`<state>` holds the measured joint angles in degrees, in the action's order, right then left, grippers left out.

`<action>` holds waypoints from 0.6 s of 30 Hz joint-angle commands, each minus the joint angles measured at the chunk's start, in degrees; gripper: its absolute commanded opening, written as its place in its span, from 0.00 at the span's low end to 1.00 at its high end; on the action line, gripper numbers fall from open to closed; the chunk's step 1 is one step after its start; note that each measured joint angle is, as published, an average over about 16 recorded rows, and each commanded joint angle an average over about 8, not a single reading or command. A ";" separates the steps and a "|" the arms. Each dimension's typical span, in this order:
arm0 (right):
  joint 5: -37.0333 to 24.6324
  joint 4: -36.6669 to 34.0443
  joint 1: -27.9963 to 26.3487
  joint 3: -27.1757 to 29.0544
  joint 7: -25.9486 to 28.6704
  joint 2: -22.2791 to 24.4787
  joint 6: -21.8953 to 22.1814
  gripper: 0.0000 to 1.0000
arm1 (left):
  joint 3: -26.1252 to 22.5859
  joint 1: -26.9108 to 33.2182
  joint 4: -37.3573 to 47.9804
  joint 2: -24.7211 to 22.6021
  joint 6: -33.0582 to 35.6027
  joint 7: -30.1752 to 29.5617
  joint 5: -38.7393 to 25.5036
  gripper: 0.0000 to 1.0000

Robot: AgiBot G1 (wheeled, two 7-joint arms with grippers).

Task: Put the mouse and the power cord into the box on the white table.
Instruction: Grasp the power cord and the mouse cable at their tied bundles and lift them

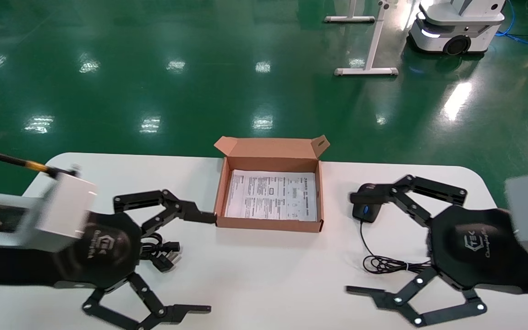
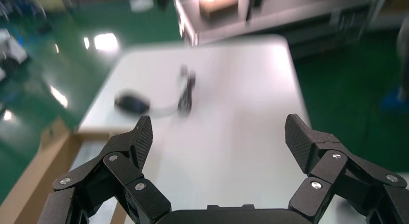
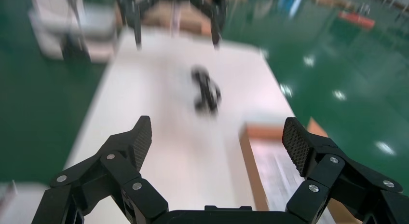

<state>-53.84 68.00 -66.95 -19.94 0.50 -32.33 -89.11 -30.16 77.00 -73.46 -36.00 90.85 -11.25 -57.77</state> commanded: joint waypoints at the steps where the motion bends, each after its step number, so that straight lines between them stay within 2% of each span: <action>1: -3.23 -1.23 -1.41 -1.03 -2.84 0.95 -1.37 1.00 | -3.39 3.95 -0.03 -0.26 0.53 -0.10 -4.10 1.00; 8: -19.16 -12.67 -8.55 -8.44 -15.95 -0.77 -0.20 1.00 | -17.87 14.86 8.79 -2.17 0.55 6.05 -15.47 1.00; 13: -28.04 -22.47 -12.88 -12.51 -24.37 -5.26 1.03 1.00 | -26.02 20.74 22.37 -6.14 0.08 13.45 -23.11 1.00; 18: -33.37 -31.83 -16.83 -15.29 -30.95 -9.96 1.72 1.00 | -30.97 24.79 36.93 -11.50 -0.64 21.30 -28.31 1.00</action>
<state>-86.53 36.57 -83.53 -34.93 -29.99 -42.02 -87.39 -60.23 101.28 -37.32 -47.28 90.02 9.75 -85.26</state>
